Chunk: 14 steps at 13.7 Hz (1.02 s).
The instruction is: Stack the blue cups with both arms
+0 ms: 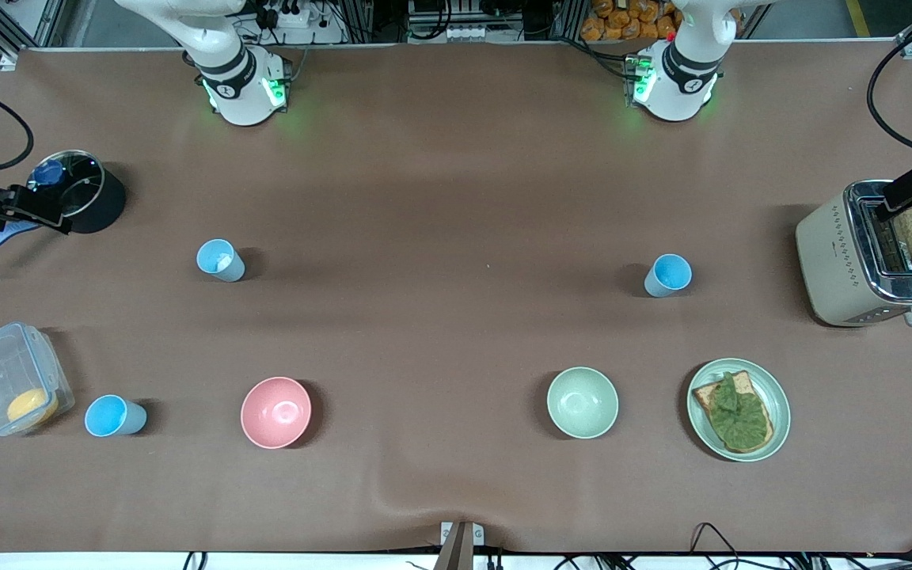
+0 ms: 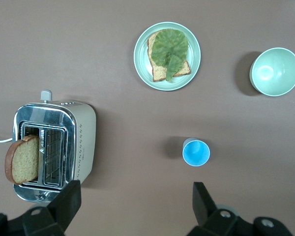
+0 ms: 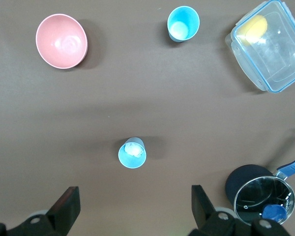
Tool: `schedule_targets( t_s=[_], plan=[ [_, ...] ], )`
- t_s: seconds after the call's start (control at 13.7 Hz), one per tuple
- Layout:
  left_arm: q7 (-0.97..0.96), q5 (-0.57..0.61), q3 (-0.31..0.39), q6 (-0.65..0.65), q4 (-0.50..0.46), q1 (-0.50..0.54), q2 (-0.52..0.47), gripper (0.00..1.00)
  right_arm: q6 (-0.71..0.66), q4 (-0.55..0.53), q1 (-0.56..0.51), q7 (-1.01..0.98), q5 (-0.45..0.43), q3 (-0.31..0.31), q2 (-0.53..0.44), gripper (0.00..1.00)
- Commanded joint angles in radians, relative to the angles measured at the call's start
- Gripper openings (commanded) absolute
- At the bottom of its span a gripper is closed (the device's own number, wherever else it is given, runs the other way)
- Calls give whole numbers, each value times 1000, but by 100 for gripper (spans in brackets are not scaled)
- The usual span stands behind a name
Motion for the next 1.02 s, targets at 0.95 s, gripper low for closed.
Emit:
schedule_targets(
  t_s=[0.95],
  plan=[
    [-16,13,-7,44,-4,0,-20,100,137,-171,26,2,-6,7,-42,100]
  ],
)
